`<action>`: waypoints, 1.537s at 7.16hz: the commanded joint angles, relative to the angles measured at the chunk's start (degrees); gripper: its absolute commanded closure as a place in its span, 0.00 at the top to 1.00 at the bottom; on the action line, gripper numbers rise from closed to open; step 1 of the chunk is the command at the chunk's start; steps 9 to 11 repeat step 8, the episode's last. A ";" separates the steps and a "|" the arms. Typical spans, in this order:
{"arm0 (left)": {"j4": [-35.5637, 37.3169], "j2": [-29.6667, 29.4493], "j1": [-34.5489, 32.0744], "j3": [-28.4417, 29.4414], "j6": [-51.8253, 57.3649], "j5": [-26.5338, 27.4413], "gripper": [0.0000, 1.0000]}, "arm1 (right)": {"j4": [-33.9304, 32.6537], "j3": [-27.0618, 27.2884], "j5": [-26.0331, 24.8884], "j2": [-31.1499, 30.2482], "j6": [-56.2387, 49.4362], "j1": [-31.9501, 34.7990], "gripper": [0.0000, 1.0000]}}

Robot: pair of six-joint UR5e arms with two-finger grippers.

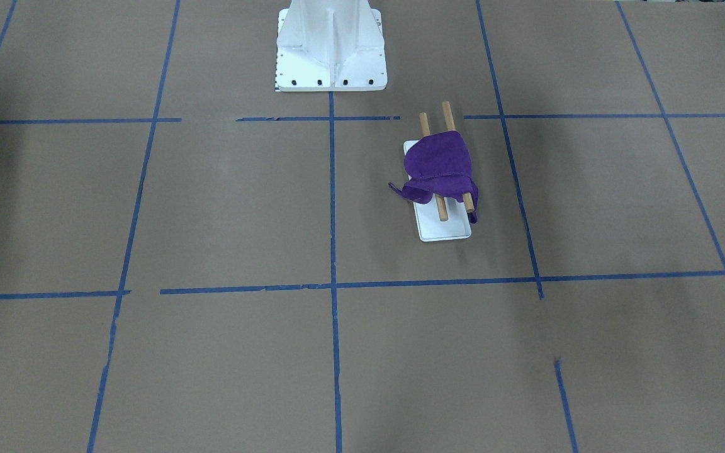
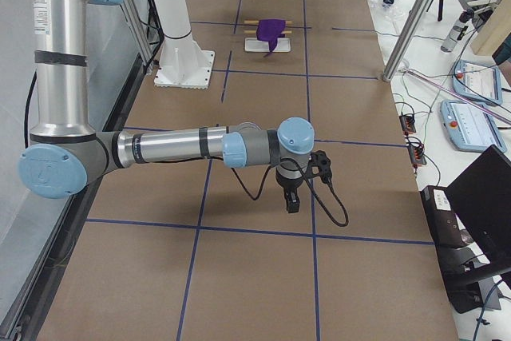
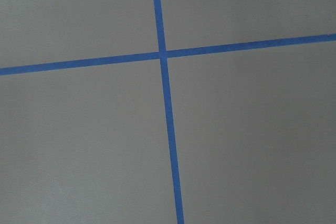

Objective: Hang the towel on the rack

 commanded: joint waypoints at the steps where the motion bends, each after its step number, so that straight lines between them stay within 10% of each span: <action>1: 0.01 0.00 0.00 0.11 -0.09 0.01 1.00 | -0.06 0.07 0.08 -0.07 0.09 0.00 1.00; 11: 0.10 -1.31 0.09 -0.94 -0.36 0.01 1.00 | -0.06 0.16 2.55 -0.68 0.52 0.00 1.00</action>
